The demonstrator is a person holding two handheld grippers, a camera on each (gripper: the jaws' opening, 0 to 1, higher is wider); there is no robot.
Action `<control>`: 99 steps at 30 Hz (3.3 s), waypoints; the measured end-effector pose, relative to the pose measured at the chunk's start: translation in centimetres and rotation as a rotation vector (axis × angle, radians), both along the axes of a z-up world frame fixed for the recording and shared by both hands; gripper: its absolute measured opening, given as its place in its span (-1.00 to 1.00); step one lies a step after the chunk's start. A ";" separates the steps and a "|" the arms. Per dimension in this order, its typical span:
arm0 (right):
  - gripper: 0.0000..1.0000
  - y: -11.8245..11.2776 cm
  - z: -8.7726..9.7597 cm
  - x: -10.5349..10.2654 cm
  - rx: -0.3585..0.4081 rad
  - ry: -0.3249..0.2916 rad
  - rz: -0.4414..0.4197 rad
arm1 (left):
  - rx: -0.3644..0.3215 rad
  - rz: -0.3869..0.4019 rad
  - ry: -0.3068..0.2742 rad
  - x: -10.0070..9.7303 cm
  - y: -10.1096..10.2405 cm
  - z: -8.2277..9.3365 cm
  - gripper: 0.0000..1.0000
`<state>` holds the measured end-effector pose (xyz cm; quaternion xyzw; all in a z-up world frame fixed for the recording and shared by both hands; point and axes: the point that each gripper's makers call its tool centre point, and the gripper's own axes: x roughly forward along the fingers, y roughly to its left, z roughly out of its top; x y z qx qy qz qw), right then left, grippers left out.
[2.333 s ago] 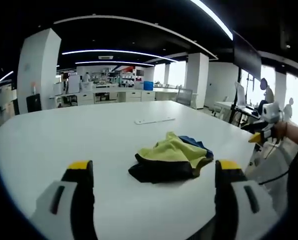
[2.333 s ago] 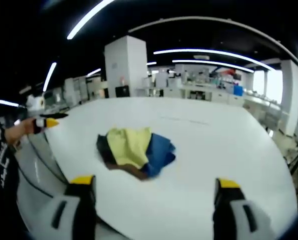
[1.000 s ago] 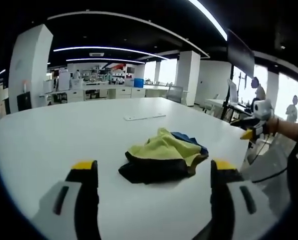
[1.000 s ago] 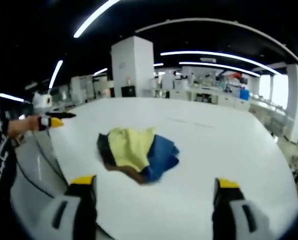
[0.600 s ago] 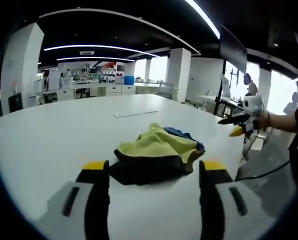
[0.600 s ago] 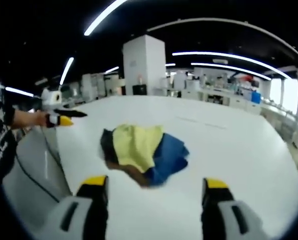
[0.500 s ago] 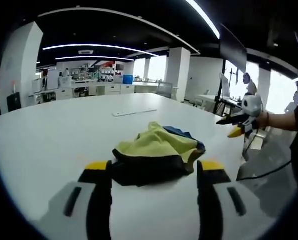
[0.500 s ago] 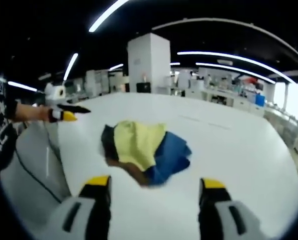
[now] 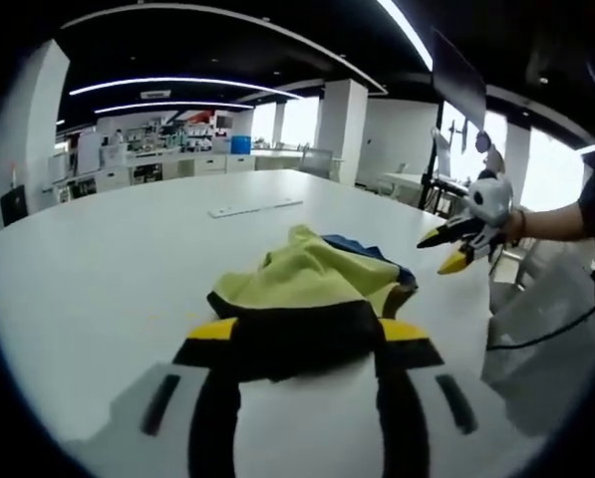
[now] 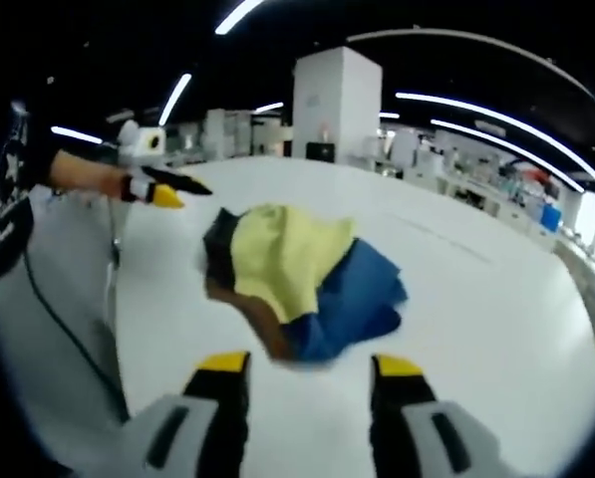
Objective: Fold the garment on the visible template until the final outline fits inside the template.
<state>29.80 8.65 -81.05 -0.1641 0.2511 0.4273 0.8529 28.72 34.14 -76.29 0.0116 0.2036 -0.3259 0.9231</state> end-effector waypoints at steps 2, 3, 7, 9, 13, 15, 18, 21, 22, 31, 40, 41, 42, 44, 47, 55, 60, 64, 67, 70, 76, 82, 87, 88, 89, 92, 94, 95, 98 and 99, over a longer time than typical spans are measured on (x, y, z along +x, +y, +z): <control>-0.20 0.1 -0.5 0.4 -0.016 -0.003 0.018 | 0.004 -0.010 0.002 0.4 -0.1 -0.4 -0.02; -0.23 0.3 -0.7 0.5 -0.018 -0.002 0.025 | 0.007 -0.011 0.002 0.5 -0.1 -0.5 -0.03; -0.27 0.8 -1.5 0.8 -0.036 0.007 0.055 | 0.058 -0.025 0.007 1.2 -0.2 -1.6 -0.10; -0.29 1.1 -1.8 0.9 -0.043 0.012 0.073 | 0.059 -0.029 0.019 1.4 -0.4 -2.0 -0.14; -0.40 1.4 -2.1 1.1 -0.060 0.003 0.102 | 0.077 -0.037 0.040 1.7 -0.5 -3.1 -0.25; -0.45 1.5 -2.3 1.3 -0.070 -0.001 0.111 | 0.080 -0.035 0.050 2.0 -0.4 -3.8 -0.26; -0.46 1.5 -2.8 1.4 -0.093 0.000 0.130 | 0.098 -0.037 0.066 2.3 -0.2 -4.8 -0.32; -0.52 1.6 -3.0 1.5 -0.106 0.000 0.144 | 0.114 -0.044 0.069 2.7 0.3 -5.5 -0.36; -0.53 1.6 -3.0 1.5 -0.107 0.000 0.147 | 0.122 -0.046 0.073 2.7 0.3 -5.6 -0.39; -0.86 2.1 -3.2 1.6 -0.113 0.009 0.170 | 0.160 -0.035 0.104 3.1 0.0 -6.8 -0.63; -0.95 2.1 -3.2 1.7 -0.104 0.016 0.153 | 0.150 -0.029 0.115 3.0 -0.2 -6.7 -1.00; -0.97 2.0 -3.2 1.7 -0.104 0.015 0.152 | 0.156 -0.033 0.113 2.9 -0.3 -6.6 -1.00; -0.97 2.0 -3.2 1.7 -0.102 0.017 0.150 | 0.159 -0.035 0.113 2.8 -0.3 -6.6 -1.00; -0.98 2.1 -3.2 1.5 -0.096 0.022 0.147 | 0.152 -0.032 0.123 2.7 -0.3 -6.7 -1.00; -1.00 2.0 -3.0 1.3 -0.083 0.034 0.145 | 0.133 -0.021 0.121 2.5 -0.1 -6.1 -1.00; -1.00 2.0 -1.8 0.4 -0.047 0.041 0.139 | 0.066 0.012 0.086 1.5 0.1 -3.2 -1.00; -1.00 2.0 -0.4 0.2 -0.019 0.028 0.124 | 0.046 0.029 0.044 1.2 0.0 -1.2 -1.00; -1.00 2.2 1.0 -0.4 -0.003 0.021 0.128 | 0.027 0.040 0.007 0.8 0.1 0.8 -1.00; -1.00 2.3 2.3 -0.5 0.013 0.004 0.128 | 0.021 0.052 -0.018 0.7 0.6 1.9 -1.00; -1.00 2.3 3.4 -0.5 0.026 -0.009 0.123 | 0.012 0.062 -0.044 0.8 1.1 2.9 -1.00; -1.00 2.7 6.0 -0.4 0.068 -0.048 0.117 | 0.014 0.077 -0.088 0.6 1.7 5.1 -1.00; -1.00 3.1 8.3 0.1 0.091 -0.089 0.124 | 0.011 0.102 -0.128 1.2 3.5 6.4 -1.00; -1.00 3.6 10.3 0.8 0.123 -0.111 0.128 | 0.006 0.129 -0.170 2.0 4.7 7.7 -1.00; -1.00 3.6 10.6 1.0 0.122 -0.116 0.129 | 0.007 0.137 -0.179 2.2 4.8 8.1 -1.00; -1.00 3.7 10.9 1.2 0.120 -0.122 0.132 | 0.007 0.140 -0.183 2.3 4.7 8.3 -1.00; -1.00 3.7 11.7 2.3 0.110 -0.150 0.132 | 0.005 0.157 -0.199 3.0 4.7 9.0 -1.00; -1.00 3.9 12.2 3.1 0.110 -0.175 0.125 | 0.000 0.173 -0.203 3.4 4.6 9.3 -1.00; -1.00 3.9 12.4 3.3 0.113 -0.180 0.124 | -0.010 0.187 -0.207 3.9 4.9 9.4 -1.00; -1.00 4.1 12.9 4.3 0.118 -0.199 0.114 | -0.047 0.206 -0.214 4.9 5.4 9.8 -1.00; -1.00 4.2 13.0 4.6 0.120 -0.205 0.111 | -0.050 0.210 -0.220 5.2 5.3 10.1 -1.00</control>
